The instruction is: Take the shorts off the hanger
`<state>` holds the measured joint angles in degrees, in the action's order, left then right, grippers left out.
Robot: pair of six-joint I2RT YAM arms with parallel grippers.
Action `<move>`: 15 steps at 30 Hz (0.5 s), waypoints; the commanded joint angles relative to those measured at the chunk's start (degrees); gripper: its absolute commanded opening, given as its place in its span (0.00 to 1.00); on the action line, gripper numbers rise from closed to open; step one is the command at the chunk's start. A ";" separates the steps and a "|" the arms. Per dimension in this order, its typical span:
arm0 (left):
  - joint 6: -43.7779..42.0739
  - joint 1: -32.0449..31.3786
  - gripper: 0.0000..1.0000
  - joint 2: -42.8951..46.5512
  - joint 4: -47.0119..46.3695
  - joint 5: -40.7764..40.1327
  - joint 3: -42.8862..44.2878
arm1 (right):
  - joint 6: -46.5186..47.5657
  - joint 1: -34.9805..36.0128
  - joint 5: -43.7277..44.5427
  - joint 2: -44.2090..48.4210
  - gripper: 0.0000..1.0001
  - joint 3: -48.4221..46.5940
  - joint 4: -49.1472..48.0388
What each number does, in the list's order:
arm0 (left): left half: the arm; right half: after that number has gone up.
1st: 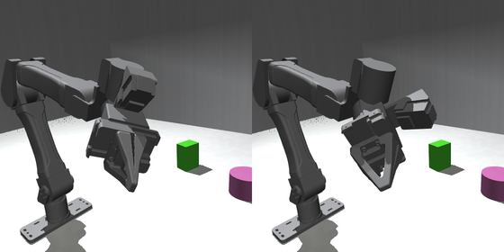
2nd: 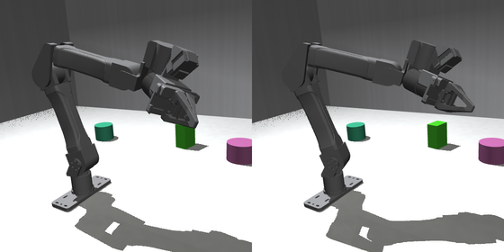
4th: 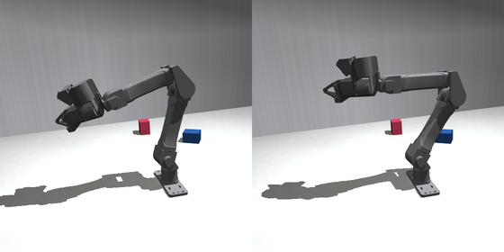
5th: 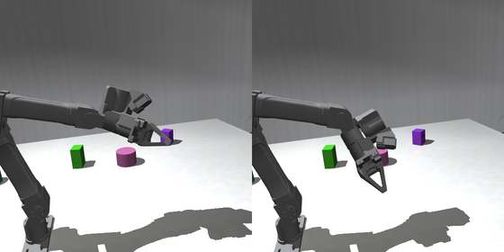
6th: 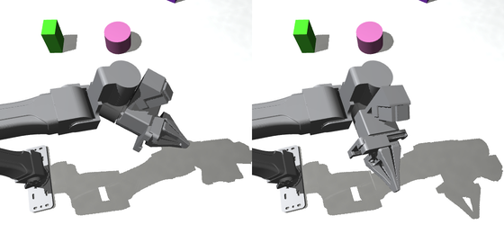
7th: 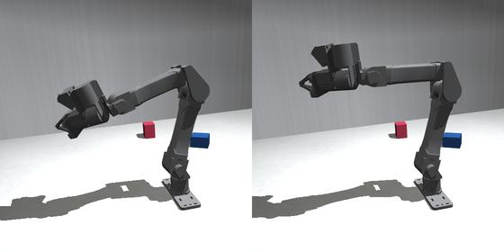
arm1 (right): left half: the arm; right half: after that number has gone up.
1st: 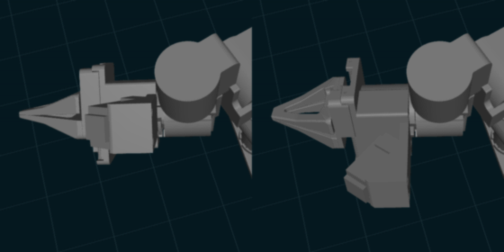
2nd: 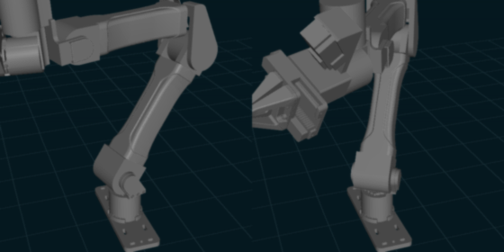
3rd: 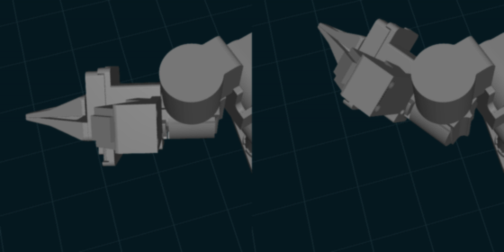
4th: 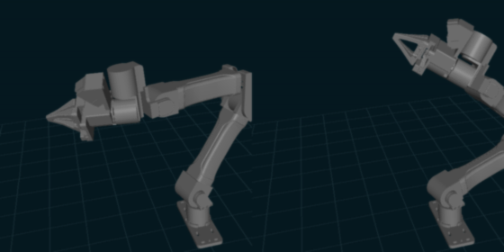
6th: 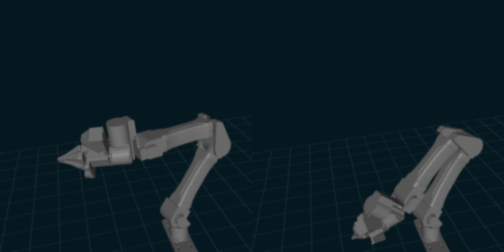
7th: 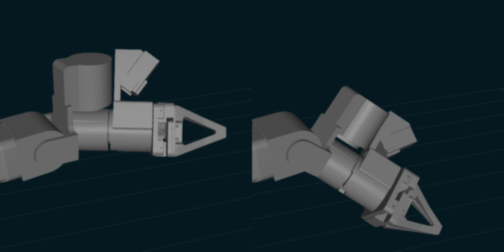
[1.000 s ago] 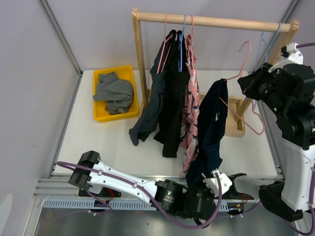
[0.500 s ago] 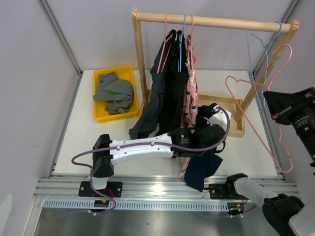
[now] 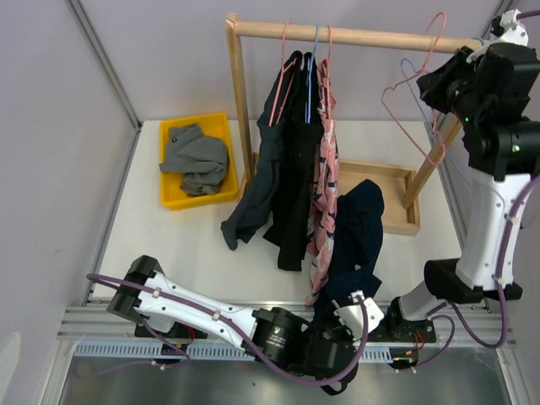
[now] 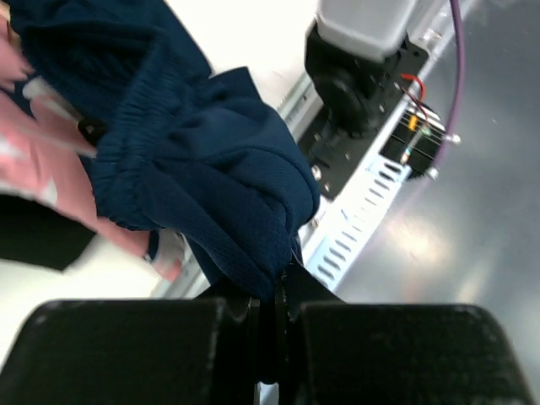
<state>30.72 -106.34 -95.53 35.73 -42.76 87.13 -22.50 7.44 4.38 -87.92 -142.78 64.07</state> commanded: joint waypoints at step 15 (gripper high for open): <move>13.31 -3.17 0.00 11.76 21.38 -13.74 5.06 | -3.60 -5.07 -8.16 9.15 0.00 28.67 -19.25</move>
<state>41.85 -109.36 -89.01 51.03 -50.50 87.70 -26.09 2.61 -3.49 -83.46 -119.81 48.07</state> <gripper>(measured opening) 0.050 0.034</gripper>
